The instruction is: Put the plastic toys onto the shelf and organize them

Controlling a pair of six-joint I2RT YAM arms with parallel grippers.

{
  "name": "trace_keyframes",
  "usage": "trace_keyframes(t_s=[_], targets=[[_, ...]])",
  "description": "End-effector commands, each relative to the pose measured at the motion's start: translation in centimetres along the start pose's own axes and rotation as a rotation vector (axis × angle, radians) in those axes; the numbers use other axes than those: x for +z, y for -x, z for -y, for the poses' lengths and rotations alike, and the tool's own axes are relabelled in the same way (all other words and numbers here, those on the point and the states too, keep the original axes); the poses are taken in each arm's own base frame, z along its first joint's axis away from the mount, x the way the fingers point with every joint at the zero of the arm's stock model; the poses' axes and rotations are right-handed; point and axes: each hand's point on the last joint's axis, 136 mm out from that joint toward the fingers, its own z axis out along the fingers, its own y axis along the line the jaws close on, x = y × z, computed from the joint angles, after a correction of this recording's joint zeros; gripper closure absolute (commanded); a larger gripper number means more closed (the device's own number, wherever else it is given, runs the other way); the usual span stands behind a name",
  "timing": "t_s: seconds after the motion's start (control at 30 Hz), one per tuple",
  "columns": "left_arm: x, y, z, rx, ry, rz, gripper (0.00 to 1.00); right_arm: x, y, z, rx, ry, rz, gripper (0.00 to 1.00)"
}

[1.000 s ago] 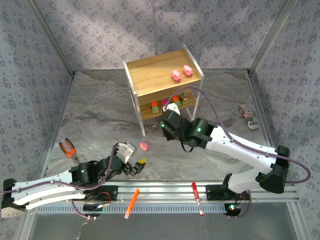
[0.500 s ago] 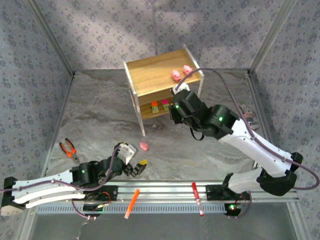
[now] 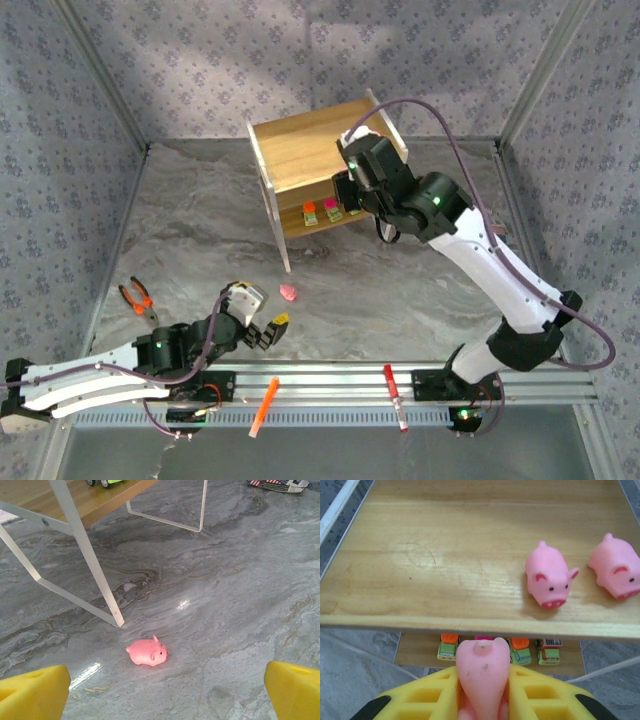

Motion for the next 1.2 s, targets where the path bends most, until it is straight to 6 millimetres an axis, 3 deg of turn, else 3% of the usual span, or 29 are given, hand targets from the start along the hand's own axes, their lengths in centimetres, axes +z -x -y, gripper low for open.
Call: trace_keyframes(t_s=[0.0, 0.43, 1.17], targets=[[-0.2, 0.0, -0.4, -0.009, 0.023, 0.005, 0.00, 0.1, 0.9, 0.0, -0.033, 0.017, -0.007, 0.73], [-0.3, 0.1, -0.7, -0.018, 0.033, 0.013, 0.00, 4.5, 2.1, 0.5, -0.005, 0.022, -0.048, 0.73], [-0.3, 0.1, -0.7, -0.017, 0.033, 0.011, 0.00, 6.7, 2.4, 0.1, -0.018, 0.025, -0.076, 0.71]])
